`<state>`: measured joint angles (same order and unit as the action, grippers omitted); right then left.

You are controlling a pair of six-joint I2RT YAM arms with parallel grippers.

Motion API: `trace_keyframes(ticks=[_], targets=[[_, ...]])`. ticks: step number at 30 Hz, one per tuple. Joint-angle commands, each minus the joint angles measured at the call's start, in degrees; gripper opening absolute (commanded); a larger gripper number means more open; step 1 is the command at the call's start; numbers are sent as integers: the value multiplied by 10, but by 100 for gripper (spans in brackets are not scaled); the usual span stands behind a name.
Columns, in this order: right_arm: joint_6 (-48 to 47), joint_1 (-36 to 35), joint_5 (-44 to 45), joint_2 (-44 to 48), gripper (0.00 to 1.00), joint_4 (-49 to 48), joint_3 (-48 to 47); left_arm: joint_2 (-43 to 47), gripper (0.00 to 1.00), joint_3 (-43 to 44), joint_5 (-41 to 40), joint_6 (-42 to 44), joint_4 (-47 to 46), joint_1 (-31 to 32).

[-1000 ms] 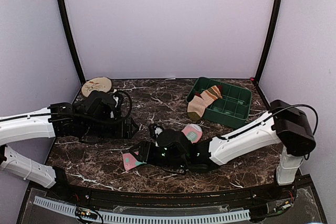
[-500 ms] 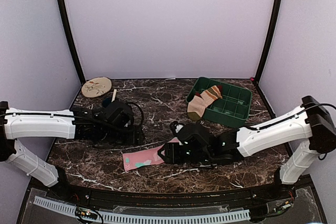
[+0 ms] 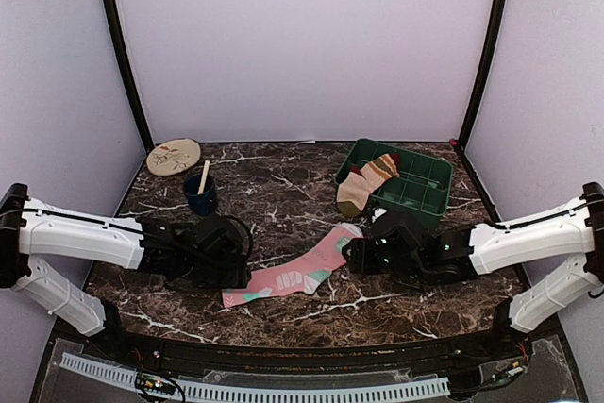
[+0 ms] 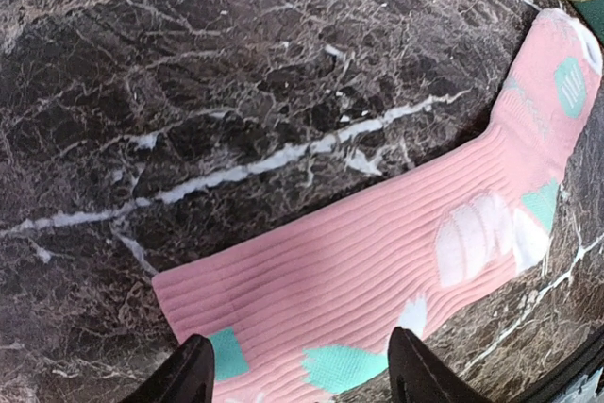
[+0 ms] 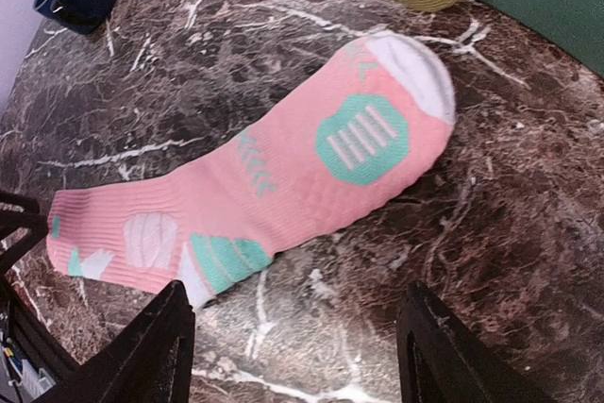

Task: Roll the socks
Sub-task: Pick up the sock from the center of the board.

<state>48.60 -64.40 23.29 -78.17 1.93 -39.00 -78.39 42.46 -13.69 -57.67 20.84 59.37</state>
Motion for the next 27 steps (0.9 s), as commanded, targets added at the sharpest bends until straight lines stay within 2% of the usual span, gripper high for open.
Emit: trace_keyframes(ticks=[1,13,27], targets=[[-20,31,27,16,70,-9,19,28,65,-24,13,-28,-3,9],[-46,118,-71,-70,72,-114,26,14,63,-37,20,-26,3,10],[-43,161,-122,-183,71,-163,-23,-6,61,-39,20,-17,8,10]])
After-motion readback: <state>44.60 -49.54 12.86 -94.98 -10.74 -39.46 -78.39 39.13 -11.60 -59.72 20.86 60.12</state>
